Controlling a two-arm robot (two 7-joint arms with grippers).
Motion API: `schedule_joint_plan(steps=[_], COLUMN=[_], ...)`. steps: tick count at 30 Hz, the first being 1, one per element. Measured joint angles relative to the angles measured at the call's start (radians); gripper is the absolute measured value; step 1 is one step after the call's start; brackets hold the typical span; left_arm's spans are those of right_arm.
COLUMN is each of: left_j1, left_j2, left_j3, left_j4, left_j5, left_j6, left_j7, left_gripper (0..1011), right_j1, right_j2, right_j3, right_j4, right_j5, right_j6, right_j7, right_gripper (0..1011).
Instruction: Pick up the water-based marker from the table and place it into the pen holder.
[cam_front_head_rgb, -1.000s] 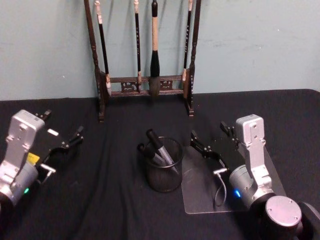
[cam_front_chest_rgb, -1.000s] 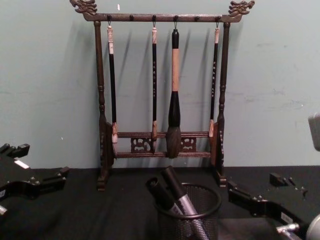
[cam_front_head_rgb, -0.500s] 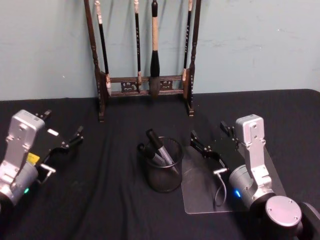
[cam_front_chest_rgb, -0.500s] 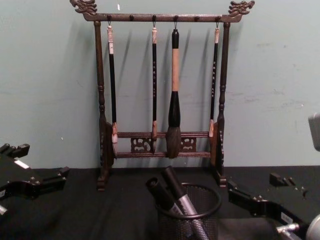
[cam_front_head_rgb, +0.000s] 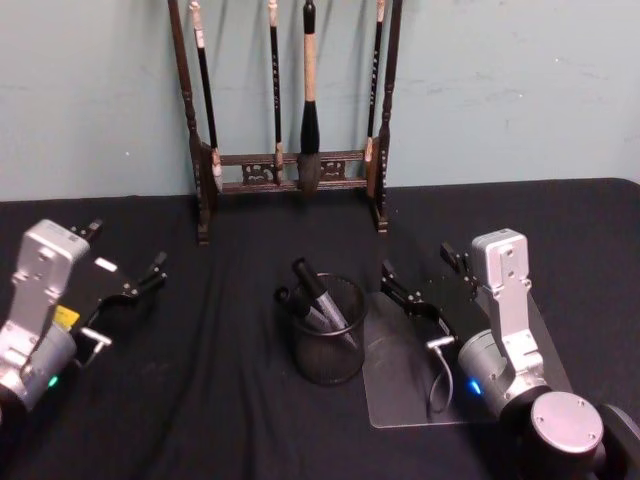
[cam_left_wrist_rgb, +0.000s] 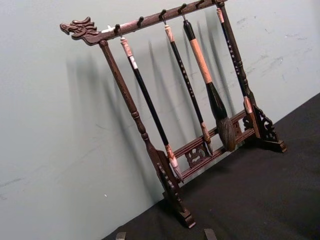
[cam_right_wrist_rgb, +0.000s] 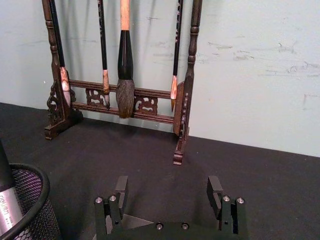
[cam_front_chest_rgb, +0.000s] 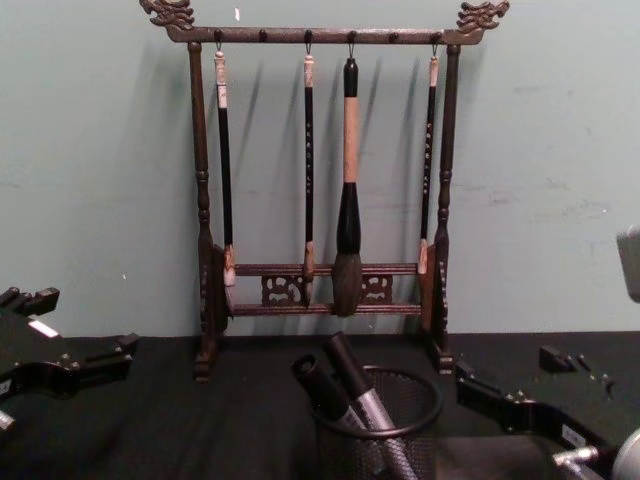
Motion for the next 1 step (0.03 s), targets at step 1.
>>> schedule_joint_plan(steps=[1], left_j1=[0.0], left_j2=[0.0], left_j3=[0.0], left_j4=[0.0], left_j5=[0.0], left_j6=[0.0], left_j7=[0.0], left_gripper=[1009], right_j1=[0.0], right_j2=[0.0], right_j3=[0.0], right_j4=[0.0], right_j5=[0.0], right_j6=[0.0], right_j7=[0.0], right_gripper=[1002])
